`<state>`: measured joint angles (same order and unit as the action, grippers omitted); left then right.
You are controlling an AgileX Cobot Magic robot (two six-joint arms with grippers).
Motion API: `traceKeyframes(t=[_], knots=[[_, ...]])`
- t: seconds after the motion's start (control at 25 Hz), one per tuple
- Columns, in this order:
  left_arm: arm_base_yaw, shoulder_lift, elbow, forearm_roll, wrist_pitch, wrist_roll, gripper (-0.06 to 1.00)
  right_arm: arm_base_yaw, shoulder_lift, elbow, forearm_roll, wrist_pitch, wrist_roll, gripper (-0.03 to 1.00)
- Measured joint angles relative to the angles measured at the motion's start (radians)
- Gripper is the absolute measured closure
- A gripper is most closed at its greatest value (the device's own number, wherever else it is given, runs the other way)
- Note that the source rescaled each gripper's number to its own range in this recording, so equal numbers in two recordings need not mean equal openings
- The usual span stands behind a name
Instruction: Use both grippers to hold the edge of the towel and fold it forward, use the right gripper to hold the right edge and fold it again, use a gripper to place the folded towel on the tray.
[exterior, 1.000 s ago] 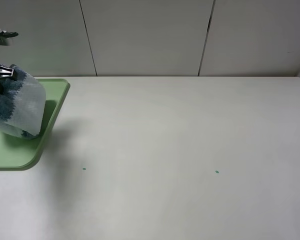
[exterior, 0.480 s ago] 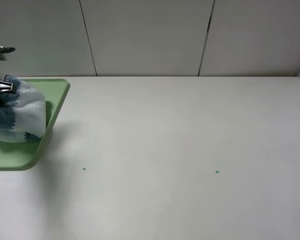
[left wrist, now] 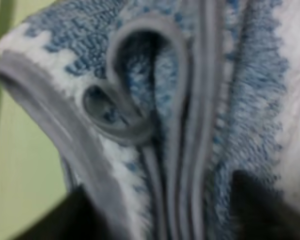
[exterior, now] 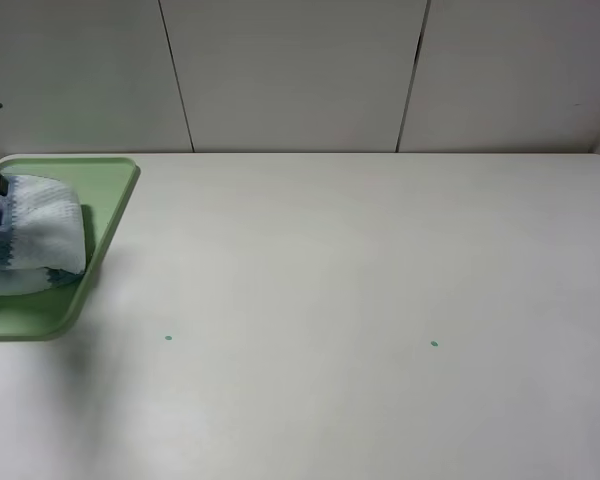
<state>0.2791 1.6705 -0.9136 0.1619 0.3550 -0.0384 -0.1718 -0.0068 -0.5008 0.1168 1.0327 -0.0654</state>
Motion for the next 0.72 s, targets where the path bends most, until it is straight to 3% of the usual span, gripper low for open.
traceKeyframes(t=[0.08, 0.2, 0.72], knots=[[0.002, 0.000, 0.000, 0.001, 0.000, -0.001, 0.04, 0.000, 0.000, 0.000, 0.000, 0.000, 0.000, -0.03], [0.002, 0.000, -0.013, 0.001, 0.024, -0.001, -0.03, 0.000, 0.000, 0.000, 0.000, 0.000, 0.000, -0.03], [0.002, -0.123, -0.112, -0.010, 0.283, 0.000, -0.05, 0.000, 0.000, 0.000, 0.000, 0.000, 0.000, -0.03]])
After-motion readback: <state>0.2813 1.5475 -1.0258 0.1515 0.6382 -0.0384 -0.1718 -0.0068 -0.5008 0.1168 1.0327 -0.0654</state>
